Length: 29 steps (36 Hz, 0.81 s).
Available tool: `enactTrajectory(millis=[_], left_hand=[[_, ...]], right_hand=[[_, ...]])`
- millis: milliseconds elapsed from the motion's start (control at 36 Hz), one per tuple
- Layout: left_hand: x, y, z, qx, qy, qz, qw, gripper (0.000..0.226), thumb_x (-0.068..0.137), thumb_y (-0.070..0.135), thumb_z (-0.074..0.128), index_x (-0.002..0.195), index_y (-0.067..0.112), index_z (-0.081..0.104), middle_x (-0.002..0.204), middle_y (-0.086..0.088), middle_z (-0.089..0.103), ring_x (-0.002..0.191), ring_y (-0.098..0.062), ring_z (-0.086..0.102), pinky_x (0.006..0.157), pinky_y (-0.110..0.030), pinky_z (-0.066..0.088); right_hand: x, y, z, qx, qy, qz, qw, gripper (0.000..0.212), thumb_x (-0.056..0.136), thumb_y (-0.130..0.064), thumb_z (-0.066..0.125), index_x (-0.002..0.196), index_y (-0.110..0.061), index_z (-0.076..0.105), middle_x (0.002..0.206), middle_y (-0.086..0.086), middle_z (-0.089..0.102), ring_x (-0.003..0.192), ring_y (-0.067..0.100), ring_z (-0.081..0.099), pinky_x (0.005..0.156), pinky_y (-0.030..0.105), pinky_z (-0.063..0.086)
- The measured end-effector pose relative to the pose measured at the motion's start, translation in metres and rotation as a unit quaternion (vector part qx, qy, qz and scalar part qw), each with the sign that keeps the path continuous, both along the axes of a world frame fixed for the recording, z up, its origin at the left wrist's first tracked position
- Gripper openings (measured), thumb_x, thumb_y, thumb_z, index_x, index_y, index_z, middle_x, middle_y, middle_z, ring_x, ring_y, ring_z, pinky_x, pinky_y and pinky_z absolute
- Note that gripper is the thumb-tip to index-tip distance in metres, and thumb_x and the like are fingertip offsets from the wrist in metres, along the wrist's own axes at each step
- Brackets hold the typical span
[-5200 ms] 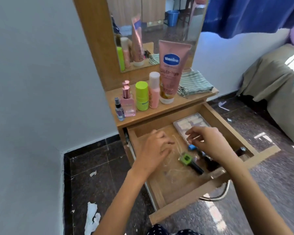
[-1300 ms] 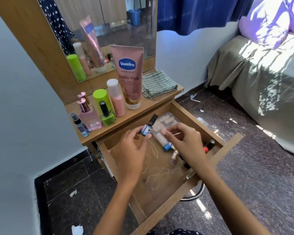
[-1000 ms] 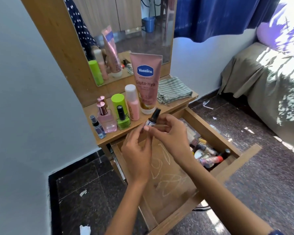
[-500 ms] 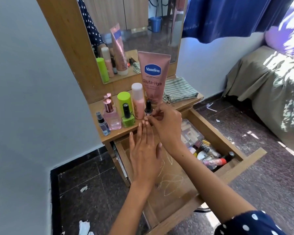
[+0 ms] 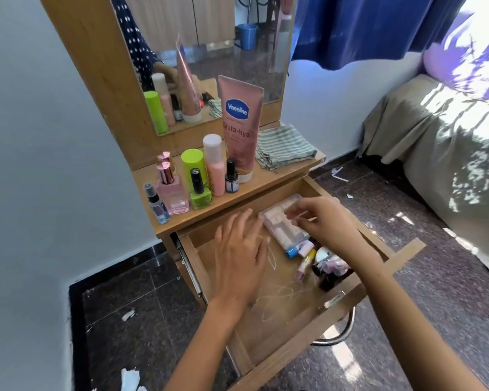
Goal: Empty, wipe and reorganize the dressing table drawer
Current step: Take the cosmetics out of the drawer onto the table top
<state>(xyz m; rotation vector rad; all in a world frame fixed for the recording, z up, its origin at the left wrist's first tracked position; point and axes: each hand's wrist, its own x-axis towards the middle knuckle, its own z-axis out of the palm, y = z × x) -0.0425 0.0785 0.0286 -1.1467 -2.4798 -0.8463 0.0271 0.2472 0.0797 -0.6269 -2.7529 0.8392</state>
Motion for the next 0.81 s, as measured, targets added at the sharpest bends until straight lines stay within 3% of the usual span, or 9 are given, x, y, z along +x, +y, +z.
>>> enactTrajectory(millis=[111, 222, 361, 500, 639, 722, 806], left_hand=[[0.008, 0.016, 0.005, -0.045, -0.053, -0.064, 0.996, 0.017, 0.083, 0.030, 0.069, 0.099, 0.024, 0.071, 0.104, 0.006, 0.058, 0.100, -0.013, 0.046, 0.080, -0.027, 0.030], [0.013, 0.035, -0.004, -0.106, -0.114, -0.105, 0.982, 0.025, 0.083, 0.040, 0.067, 0.105, 0.030, 0.070, 0.098, 0.009, 0.056, 0.096, -0.012, 0.043, 0.077, -0.027, 0.024], [0.020, 0.057, -0.011, -0.134, -0.103, -0.108, 0.980, 0.023, 0.084, 0.039, 0.065, 0.099, 0.021, 0.069, 0.096, 0.001, 0.056, 0.097, -0.018, 0.046, 0.086, -0.031, 0.032], [0.023, 0.076, -0.007, -0.158, -0.094, -0.102, 0.978, 0.028, 0.082, 0.035, 0.068, 0.095, 0.010, 0.068, 0.101, -0.008, 0.058, 0.103, -0.024, 0.047, 0.090, -0.034, 0.032], [0.024, 0.084, -0.004, -0.170, -0.070, -0.092, 0.979, 0.017, 0.086, 0.023, 0.065, 0.092, 0.007, 0.066, 0.103, -0.009, 0.057, 0.105, -0.026, 0.047, 0.091, -0.035, 0.035], [0.018, 0.077, -0.001, -0.166, -0.062, -0.085, 0.980, 0.020, 0.091, 0.025, 0.058, 0.101, 0.009, 0.065, 0.107, -0.007, 0.056, 0.107, -0.024, 0.045, 0.092, -0.033, 0.033], [0.009, 0.062, 0.006, -0.132, -0.076, -0.067, 0.986, 0.026, 0.092, 0.034, 0.054, 0.107, 0.014, 0.063, 0.114, -0.002, 0.055, 0.108, -0.018, 0.045, 0.094, -0.033, 0.037]], right_hand=[[0.020, 0.010, -0.006, 0.033, -0.076, -0.026, 0.996, 0.022, 0.083, -0.007, 0.066, 0.095, -0.024, 0.074, 0.090, -0.011, 0.074, 0.078, 0.003, 0.065, 0.078, 0.028, 0.055], [0.028, 0.013, -0.014, 0.039, -0.081, -0.046, 0.995, 0.019, 0.083, -0.011, 0.068, 0.094, -0.025, 0.074, 0.090, -0.011, 0.074, 0.079, 0.006, 0.065, 0.075, 0.026, 0.053], [0.032, 0.014, -0.027, 0.053, -0.037, -0.095, 0.993, 0.026, 0.079, -0.003, 0.064, 0.090, -0.025, 0.073, 0.084, -0.010, 0.074, 0.084, 0.012, 0.068, 0.071, 0.032, 0.055], [0.034, 0.012, -0.034, 0.043, 0.000, -0.130, 0.991, 0.019, 0.078, -0.008, 0.068, 0.086, -0.025, 0.074, 0.084, -0.009, 0.075, 0.084, 0.013, 0.069, 0.070, 0.031, 0.054], [0.033, 0.009, -0.031, 0.043, -0.017, -0.110, 0.993, 0.025, 0.077, -0.004, 0.066, 0.090, -0.025, 0.072, 0.084, -0.007, 0.075, 0.086, 0.015, 0.069, 0.074, 0.035, 0.055], [0.034, 0.008, -0.032, 0.069, -0.043, -0.084, 0.993, 0.034, 0.075, -0.001, 0.064, 0.096, -0.028, 0.071, 0.092, -0.007, 0.074, 0.090, 0.016, 0.069, 0.076, 0.035, 0.055], [0.034, 0.003, -0.032, 0.068, -0.046, -0.047, 0.995, 0.029, 0.076, -0.011, 0.069, 0.097, -0.031, 0.070, 0.093, -0.008, 0.073, 0.090, 0.017, 0.066, 0.072, 0.030, 0.051]])
